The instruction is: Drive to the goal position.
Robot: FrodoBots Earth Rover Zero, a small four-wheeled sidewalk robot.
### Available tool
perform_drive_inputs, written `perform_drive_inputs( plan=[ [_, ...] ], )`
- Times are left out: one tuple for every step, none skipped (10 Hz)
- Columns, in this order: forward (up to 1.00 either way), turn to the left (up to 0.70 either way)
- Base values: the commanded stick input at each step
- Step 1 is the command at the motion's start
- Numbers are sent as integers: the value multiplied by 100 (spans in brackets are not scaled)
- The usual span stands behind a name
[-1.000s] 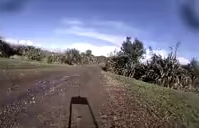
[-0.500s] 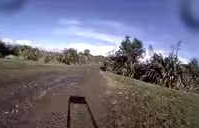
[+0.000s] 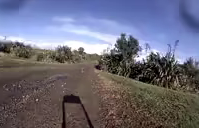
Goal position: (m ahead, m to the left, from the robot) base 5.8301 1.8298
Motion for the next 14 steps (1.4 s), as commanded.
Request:
perform_drive_inputs(
  plan=[
    [70,0],
    [70,5],
    [70,12],
    [70,20],
    [70,29],
    [70,35],
    [70,35],
    [70,35],
    [70,35],
    [70,35],
    [70,35],
    [70,35],
    [70,35],
    [70,35]
  ],
)
